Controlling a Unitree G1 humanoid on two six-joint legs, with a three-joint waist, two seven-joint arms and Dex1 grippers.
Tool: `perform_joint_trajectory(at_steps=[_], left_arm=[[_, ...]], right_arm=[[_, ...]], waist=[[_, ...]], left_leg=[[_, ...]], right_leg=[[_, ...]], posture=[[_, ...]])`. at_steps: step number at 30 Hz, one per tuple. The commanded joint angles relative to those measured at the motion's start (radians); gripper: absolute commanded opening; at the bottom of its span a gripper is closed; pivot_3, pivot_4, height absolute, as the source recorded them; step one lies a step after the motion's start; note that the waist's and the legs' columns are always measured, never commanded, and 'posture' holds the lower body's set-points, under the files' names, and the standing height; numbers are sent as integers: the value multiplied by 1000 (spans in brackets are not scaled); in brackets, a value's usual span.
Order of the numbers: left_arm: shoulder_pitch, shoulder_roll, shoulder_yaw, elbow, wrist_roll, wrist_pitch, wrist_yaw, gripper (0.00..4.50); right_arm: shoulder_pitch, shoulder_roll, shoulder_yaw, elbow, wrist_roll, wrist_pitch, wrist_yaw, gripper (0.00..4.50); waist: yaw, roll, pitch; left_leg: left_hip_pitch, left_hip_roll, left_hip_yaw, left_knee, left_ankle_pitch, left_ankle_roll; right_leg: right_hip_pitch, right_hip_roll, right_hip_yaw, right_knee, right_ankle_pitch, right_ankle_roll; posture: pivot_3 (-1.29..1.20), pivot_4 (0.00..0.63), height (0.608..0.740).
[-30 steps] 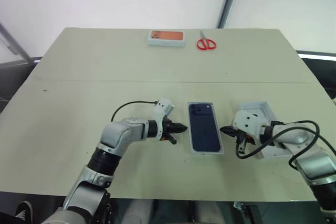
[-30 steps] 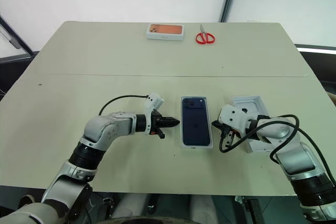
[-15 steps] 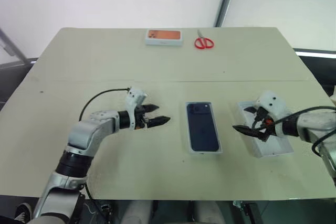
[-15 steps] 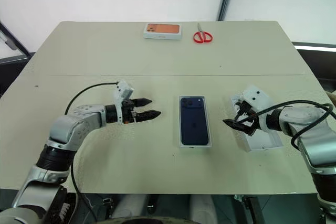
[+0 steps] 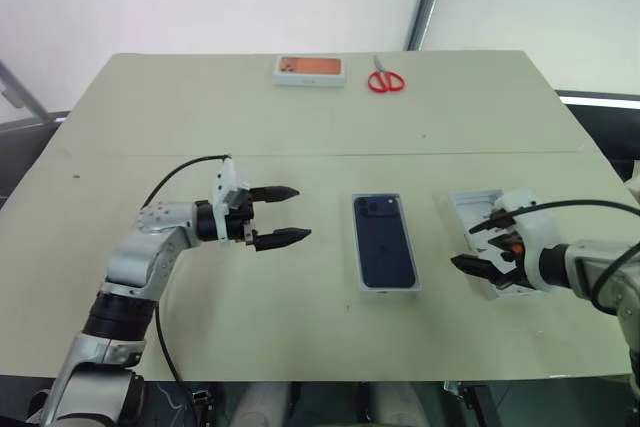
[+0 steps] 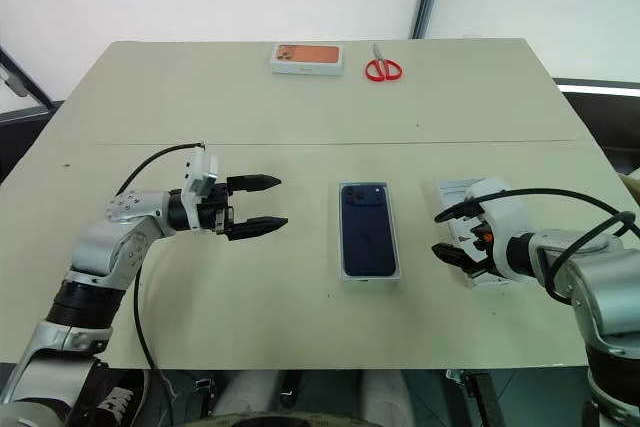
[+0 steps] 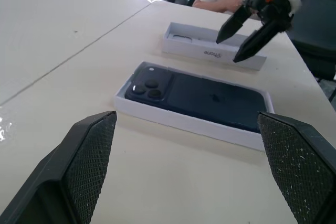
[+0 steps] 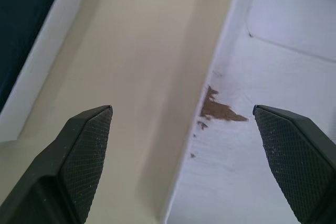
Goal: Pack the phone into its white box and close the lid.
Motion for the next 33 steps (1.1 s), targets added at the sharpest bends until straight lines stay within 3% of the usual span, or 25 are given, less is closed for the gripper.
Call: perform_joint_trajectory(at_steps=[1, 17, 20, 26, 33], left_arm=[[15, 17, 13, 0, 13, -84, -56, 4480], [100, -19, -4, -92, 15, -83, -15, 4480], [103, -19, -3, -99, 15, -81, -7, 4500], [103, -19, -2, -105, 17, -81, 9, 4500], [98, -16, -1, -100, 13, -65, 19, 4500]], right_arm=[[2, 12, -19, -28, 30, 12, -51, 4491], [-1, 50, 9, 11, 129, 12, -249, 4491], [10, 59, 16, 17, 147, 12, -276, 3228], [29, 82, 34, 24, 128, 12, -346, 110], [-24, 157, 5, 47, 143, 12, -407, 43]], waist=[[0, 0, 0], [-3, 1, 0], [-2, 0, 0], [-2, -1, -1], [-7, -2, -2]], left_leg=[[0, 0, 0, 0, 0, 0], [0, 0, 0, 0, 0, 0], [0, 0, 0, 0, 0, 0], [1, 0, 0, 0, 0, 0], [2, 0, 0, 1, 0, 0]], right_leg=[[0, 0, 0, 0, 0, 0], [0, 1, 0, 1, 0, 0], [0, 1, 0, 1, 0, 0], [1, 1, 0, 1, 0, 0], [2, 1, 0, 1, 0, 0]], posture=[[0, 150, 740], [0, 150, 740], [0, 150, 740], [0, 150, 740], [0, 150, 740]])
